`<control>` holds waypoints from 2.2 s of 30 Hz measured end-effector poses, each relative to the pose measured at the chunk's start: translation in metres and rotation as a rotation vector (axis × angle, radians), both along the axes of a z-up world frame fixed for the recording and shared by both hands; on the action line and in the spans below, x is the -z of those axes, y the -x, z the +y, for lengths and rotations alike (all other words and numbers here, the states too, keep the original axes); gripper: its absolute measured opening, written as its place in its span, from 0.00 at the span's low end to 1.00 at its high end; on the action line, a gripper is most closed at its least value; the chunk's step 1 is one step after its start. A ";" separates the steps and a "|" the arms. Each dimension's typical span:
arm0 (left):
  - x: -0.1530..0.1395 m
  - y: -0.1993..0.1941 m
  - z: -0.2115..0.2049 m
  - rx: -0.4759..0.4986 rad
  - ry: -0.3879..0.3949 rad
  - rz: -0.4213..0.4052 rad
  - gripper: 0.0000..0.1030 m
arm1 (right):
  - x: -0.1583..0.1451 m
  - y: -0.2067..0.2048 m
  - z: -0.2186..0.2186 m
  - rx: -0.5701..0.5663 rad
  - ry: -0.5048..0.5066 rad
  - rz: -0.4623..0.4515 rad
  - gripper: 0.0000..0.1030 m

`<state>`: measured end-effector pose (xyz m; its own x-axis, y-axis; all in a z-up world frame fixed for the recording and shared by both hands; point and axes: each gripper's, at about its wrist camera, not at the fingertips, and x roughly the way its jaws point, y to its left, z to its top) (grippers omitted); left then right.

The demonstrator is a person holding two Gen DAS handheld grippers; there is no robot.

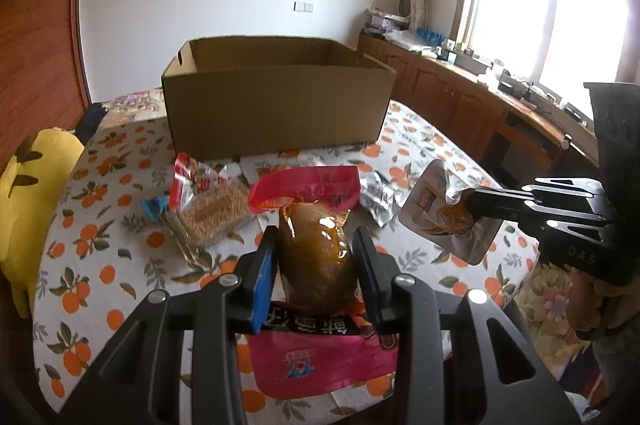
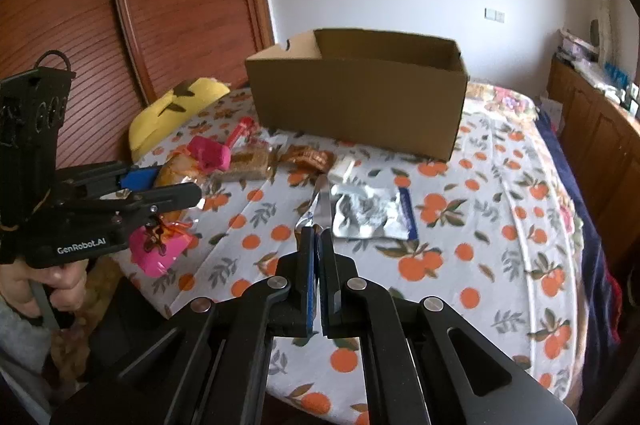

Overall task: Organize snacks
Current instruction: 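Lift both held snacks and carry them toward the cardboard box, then lower both snacks into the box and open both tools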

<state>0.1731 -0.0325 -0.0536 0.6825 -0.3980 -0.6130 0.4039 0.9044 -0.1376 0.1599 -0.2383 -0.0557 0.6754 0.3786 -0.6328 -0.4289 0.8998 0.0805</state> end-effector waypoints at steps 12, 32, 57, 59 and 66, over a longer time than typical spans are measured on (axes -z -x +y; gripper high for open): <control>-0.059 -0.044 -0.005 0.009 0.000 -0.126 0.35 | -0.060 -0.039 -0.003 -0.034 0.027 -0.117 0.00; -0.091 -0.192 -0.010 -0.010 -0.081 -0.208 0.35 | -0.089 -0.184 0.022 -0.087 0.051 -0.229 0.00; -0.026 -0.264 -0.029 -0.043 -0.153 -0.067 0.36 | -0.007 -0.261 0.020 -0.048 -0.003 -0.130 0.00; -0.024 -0.267 -0.030 -0.048 -0.161 -0.056 0.36 | -0.005 -0.262 0.020 -0.053 -0.008 -0.125 0.00; -0.024 -0.267 -0.030 -0.056 -0.144 -0.038 0.39 | -0.005 -0.265 0.018 -0.063 -0.029 -0.122 0.04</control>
